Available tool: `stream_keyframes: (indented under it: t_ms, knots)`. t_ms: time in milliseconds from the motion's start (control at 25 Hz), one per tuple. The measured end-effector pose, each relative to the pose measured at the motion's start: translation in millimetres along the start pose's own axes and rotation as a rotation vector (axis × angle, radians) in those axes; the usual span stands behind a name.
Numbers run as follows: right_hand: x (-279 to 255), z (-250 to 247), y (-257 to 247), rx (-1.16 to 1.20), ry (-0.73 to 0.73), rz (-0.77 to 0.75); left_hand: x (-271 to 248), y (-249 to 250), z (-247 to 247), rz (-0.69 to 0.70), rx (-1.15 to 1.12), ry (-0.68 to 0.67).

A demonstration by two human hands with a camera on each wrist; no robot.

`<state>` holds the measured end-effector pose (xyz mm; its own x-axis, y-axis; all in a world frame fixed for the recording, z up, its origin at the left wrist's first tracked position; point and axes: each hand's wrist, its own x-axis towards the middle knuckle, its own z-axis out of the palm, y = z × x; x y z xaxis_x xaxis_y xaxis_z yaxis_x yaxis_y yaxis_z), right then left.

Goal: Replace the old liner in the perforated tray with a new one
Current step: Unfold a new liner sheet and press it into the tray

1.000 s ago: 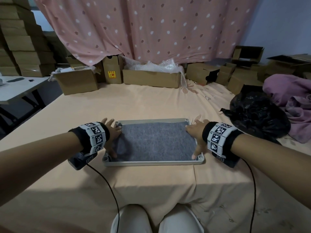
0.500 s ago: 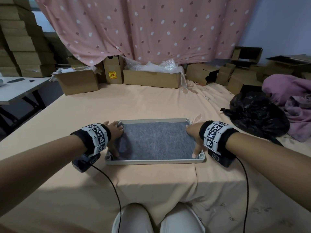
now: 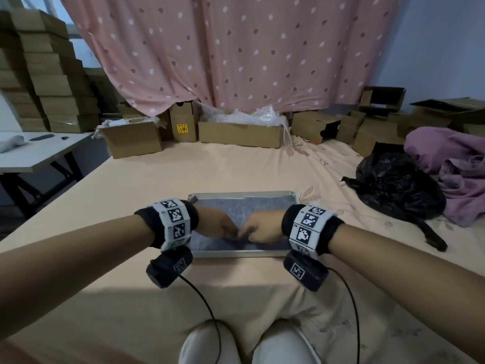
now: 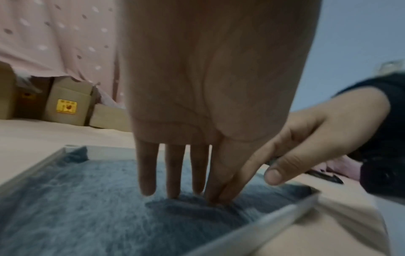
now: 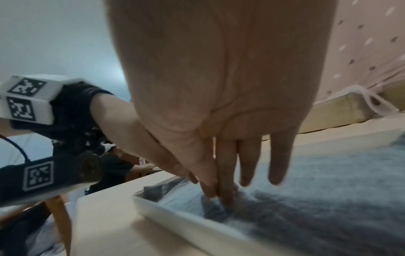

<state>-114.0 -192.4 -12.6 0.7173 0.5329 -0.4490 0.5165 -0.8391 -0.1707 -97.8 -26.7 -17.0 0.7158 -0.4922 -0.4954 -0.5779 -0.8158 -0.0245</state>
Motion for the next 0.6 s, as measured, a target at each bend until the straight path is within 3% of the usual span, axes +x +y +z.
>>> stream_keyframes:
  t_ms: [240,360,600]
  knots:
    - [-13.2,13.6,13.4,0.104,-0.104,0.063,-13.5,-2.9,10.0,-0.029,0.15,-0.165]
    - [-32.3,8.9,43.5,0.148,-0.056,0.141,-28.8,-21.3,9.5,-0.107,0.031,-0.171]
    - [-66.6,6.8,79.6,0.029,0.028,0.199,-55.8,-46.4,9.2,-0.07,0.003,-0.187]
